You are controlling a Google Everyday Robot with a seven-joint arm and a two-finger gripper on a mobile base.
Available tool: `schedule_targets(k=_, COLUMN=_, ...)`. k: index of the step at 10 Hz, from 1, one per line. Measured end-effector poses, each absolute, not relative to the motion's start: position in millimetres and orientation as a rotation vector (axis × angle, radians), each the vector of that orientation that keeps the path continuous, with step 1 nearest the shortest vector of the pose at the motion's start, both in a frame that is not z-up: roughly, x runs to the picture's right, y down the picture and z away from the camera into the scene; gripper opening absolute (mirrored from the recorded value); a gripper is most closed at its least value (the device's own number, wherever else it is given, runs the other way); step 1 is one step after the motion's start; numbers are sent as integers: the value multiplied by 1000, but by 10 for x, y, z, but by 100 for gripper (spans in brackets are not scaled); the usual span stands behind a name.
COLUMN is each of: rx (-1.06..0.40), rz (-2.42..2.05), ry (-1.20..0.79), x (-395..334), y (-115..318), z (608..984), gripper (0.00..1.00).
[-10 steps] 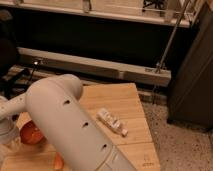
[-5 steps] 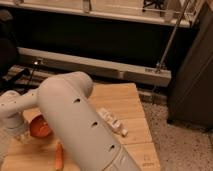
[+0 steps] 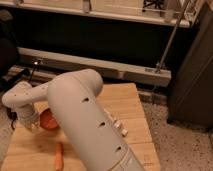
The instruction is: Push the ceramic bowl across the table
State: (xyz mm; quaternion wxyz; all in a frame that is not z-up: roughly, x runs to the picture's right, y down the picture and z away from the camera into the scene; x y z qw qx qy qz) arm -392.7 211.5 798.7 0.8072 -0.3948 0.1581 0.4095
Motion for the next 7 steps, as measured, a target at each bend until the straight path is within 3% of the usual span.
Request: schedule_targets(k=7, rx=-829, rz=976, ry=330, x=-3418, y=1564, z=8726, gripper=0)
